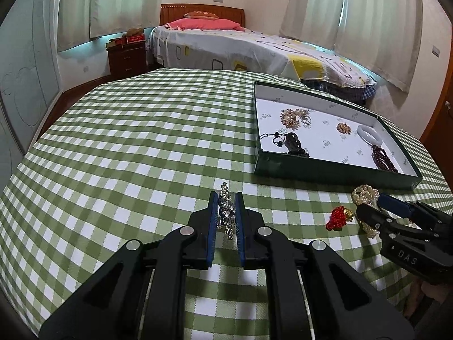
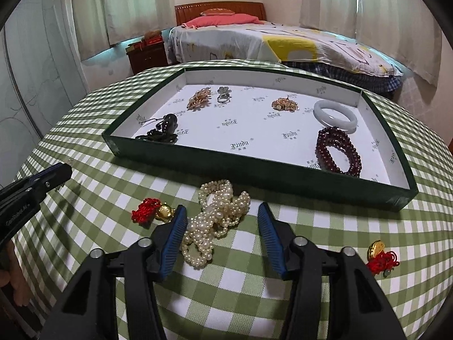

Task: Organize jewelry
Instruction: 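Grasp the silver rhinestone hair clip with the left gripper, then grasp the pearl strand necklace with the right gripper while the left gripper holds the clip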

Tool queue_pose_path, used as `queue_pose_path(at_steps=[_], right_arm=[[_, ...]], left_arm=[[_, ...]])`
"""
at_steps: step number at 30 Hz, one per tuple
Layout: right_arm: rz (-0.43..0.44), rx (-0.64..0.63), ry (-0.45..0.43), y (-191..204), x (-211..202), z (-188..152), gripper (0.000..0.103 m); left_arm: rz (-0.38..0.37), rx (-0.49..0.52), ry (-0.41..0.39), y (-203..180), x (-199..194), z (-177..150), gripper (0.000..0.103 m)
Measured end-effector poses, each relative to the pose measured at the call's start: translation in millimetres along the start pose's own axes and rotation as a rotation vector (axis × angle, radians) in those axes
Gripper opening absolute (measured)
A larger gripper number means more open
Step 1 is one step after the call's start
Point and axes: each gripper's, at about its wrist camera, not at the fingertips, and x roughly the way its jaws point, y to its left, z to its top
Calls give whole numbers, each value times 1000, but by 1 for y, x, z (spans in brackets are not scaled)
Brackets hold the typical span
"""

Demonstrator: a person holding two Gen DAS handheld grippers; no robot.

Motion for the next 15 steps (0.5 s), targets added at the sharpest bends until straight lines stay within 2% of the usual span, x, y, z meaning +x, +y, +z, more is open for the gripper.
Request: queue_pose_path(at_steps=[1,3,9,15], right_arm=[[3,-5,-1,-1,-1,-1,30],[9,-10,-2,-2,-2,-2,23],[51,19,-10,-10,-8,-7,18],[58,25,-43,-15,-22,-9,17]], left_arm=[[-1,2,1,-1,0,0,12],[-2,6,2,-2,1,-2,12],[-9,14,3,-7,1,-4,12],[-32,17,-5,-12,-4,-2,12]])
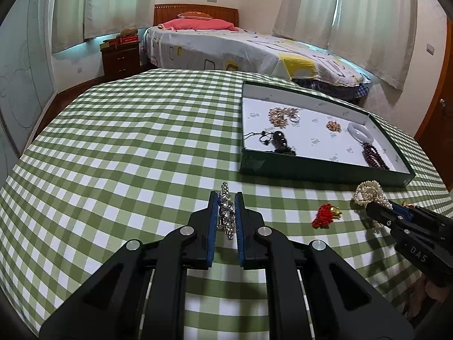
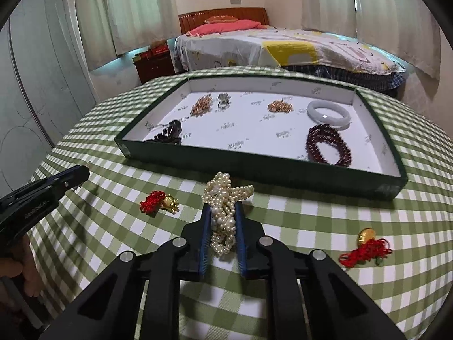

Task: Organize jewelry
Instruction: 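Grasp the pearl strand necklace with the right gripper while the left gripper holds the clip, then carry the hair clip and pearl necklace over the tray with both grippers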

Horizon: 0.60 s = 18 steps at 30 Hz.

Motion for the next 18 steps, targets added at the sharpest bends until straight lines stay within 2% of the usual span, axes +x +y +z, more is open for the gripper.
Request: queue_pose_path(at_steps=[11,18], right_arm=[[1,32,-88,-11,-32,11,17],[-8,50,-148,-19,-43,28,17]], left_arm=[[-60,24,-23,-20,-10,13,12],[-125,32,-51,-41,-11,36,12]])
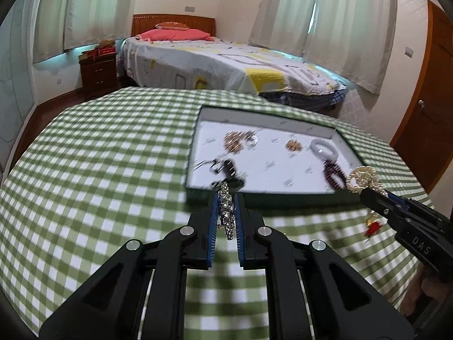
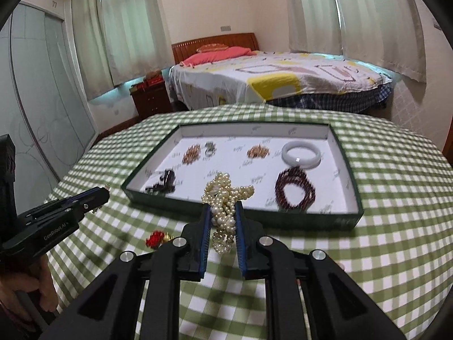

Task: Organize jewelry
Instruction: 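Carry the hair clip and pearl necklace over the tray with both grippers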

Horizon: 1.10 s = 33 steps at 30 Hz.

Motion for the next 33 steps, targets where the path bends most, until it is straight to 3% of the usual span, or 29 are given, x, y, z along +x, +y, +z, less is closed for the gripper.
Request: queue_pose_path(at_steps=[10,19,26,33], right_arm=[[-27,-5,-101,-11,-4,42,17],[-37,-15,-143,-17,18,75,17],[-55,-7,-92,-29,54,78,17],[-62,5,6,-38,93,68,17]], left_arm=[[-75,28,-72,-30,12,46,12],[-107,63,-112,-55,42,81,12],[-98,67,-66,-58,81,84,12],[-79,76,33,-55,125,71,12]])
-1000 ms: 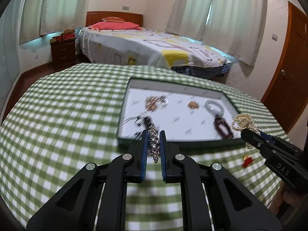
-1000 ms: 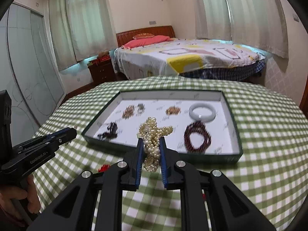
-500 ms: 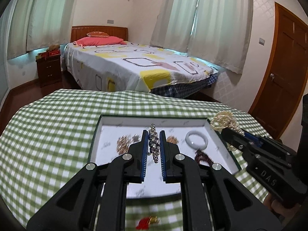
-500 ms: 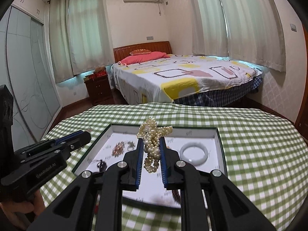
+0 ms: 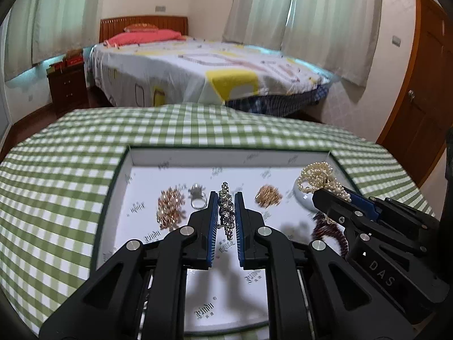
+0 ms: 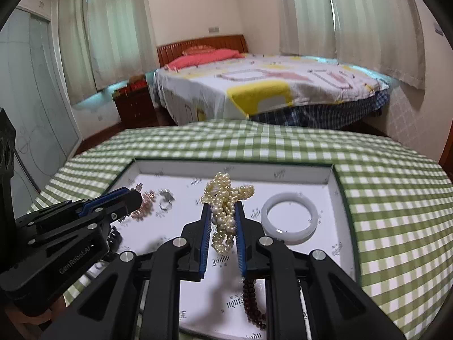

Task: Organize jewelry
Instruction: 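Carry the hair clip and pearl necklace over the tray with both grippers, then open both grippers to release the clip and pearl necklace into the tray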

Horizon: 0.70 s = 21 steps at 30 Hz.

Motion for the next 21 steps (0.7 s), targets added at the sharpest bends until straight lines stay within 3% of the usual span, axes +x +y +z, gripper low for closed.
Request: queue_pose_path(at_steps=[7,21], right_arm=[[2,0,70,-2,20,-8,17],[-5,4,134,-7,37,-12,17]], left_arm=[[-6,-35,82,7,26,-6,12],[-2,-15,138,3,43,-7,12]])
